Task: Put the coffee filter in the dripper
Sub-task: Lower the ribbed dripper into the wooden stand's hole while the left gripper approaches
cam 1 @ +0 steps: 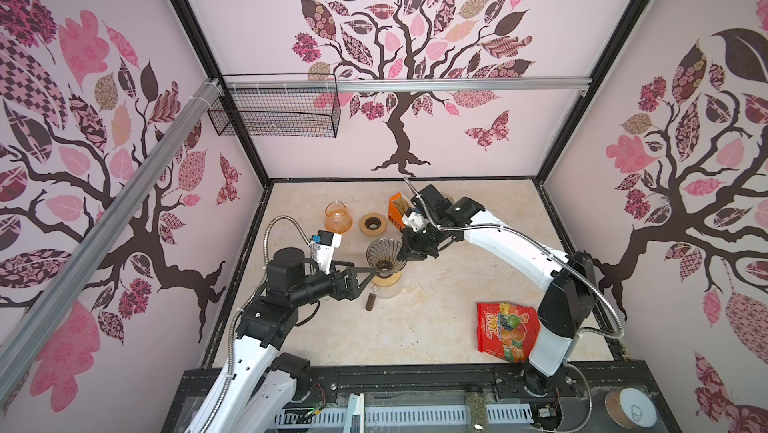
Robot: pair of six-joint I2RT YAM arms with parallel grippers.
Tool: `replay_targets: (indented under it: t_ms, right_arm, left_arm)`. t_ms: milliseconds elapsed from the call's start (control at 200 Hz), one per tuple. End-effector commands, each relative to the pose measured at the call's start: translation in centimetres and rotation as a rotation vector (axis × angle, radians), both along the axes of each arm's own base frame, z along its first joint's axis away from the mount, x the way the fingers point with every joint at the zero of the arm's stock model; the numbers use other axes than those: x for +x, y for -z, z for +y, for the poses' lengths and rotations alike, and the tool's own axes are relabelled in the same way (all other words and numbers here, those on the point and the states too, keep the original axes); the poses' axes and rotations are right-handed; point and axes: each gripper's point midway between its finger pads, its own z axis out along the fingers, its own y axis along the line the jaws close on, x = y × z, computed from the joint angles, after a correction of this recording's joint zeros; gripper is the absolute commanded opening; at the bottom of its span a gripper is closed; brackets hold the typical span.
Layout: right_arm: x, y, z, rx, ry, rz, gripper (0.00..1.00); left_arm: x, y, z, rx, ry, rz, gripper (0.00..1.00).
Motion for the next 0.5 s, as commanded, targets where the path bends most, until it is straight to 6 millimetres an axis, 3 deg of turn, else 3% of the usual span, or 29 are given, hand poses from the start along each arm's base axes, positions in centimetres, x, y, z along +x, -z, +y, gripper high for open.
replay_targets:
  t_ms: [0, 495]
  right_arm:
    - [0.06, 0.28, 0.42, 0.0, -0.021, -0.015, 0.01]
    - [0.56, 1.0, 0.82, -0.004, -0.024, -0.024, 0.02]
  left_arm:
    - [0.23, -1.04, 0.06, 0.002, -0.005, -0.038, 0.98]
    - [0.42, -0.73, 0.17, 0.009, -0.015, -0.029, 0.98]
